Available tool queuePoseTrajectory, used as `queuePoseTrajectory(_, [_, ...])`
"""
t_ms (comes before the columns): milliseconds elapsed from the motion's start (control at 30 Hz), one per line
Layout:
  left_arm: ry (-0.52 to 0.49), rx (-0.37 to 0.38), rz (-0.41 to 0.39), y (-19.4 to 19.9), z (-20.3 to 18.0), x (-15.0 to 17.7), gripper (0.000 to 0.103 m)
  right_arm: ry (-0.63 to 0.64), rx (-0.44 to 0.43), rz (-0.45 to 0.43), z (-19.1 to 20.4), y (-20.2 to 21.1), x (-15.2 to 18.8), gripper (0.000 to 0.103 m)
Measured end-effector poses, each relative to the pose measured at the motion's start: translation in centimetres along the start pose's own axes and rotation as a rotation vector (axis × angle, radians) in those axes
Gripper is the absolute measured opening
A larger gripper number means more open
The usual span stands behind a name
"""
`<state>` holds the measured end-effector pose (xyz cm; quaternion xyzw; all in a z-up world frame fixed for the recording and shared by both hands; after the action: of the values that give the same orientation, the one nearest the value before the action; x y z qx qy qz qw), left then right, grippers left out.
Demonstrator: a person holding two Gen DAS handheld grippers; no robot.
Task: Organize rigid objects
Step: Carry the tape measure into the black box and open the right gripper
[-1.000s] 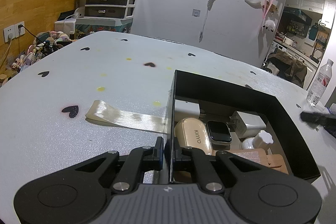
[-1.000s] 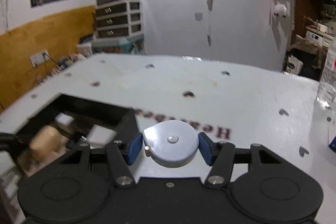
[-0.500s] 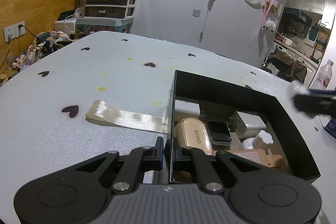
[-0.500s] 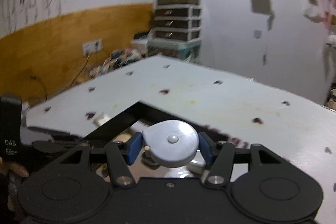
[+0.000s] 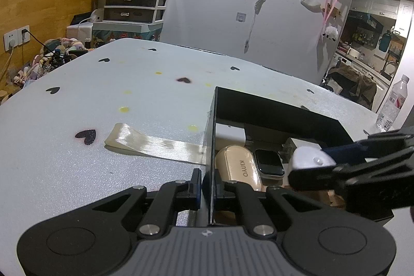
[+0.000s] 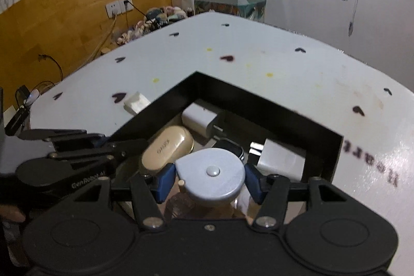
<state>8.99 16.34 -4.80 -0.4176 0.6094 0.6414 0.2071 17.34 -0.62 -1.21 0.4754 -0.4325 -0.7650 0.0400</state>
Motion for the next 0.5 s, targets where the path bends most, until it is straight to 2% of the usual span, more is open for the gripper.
queuePoseTrajectory(100, [0.000,-0.001,0.000,0.01,0.02,0.01,0.008,-0.022,0.003,0.022,-0.01,-0.54,0.09,0.061])
queuePoseTrajectory(167, [0.000,0.000,0.000,0.00,0.02,0.00,0.008,-0.036,0.004,0.026,0.07,-0.69,0.23,0.077])
queuePoseTrajectory(200, [0.000,0.000,0.000,0.00,-0.01,0.00,0.008,-0.034,0.005,0.026,0.21,-0.71,0.28,0.079])
queuePoseTrajectory(500, [0.000,0.000,0.000,0.00,0.00,0.00,0.008,-0.031,0.031,0.024,0.41,-0.62,0.22,0.081])
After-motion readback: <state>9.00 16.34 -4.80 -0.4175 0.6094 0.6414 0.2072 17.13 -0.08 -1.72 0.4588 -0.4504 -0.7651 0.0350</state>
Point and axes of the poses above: each gripper's, at about its wrist camera, not at the fingertips, and y roughly against the way its jaws point, z to its left, x to its underside, the point moved 1 cm from there along -y, roughly the way its jaws point, and after that the axes turned 8 degrees about -x, right-handed, at the moved point
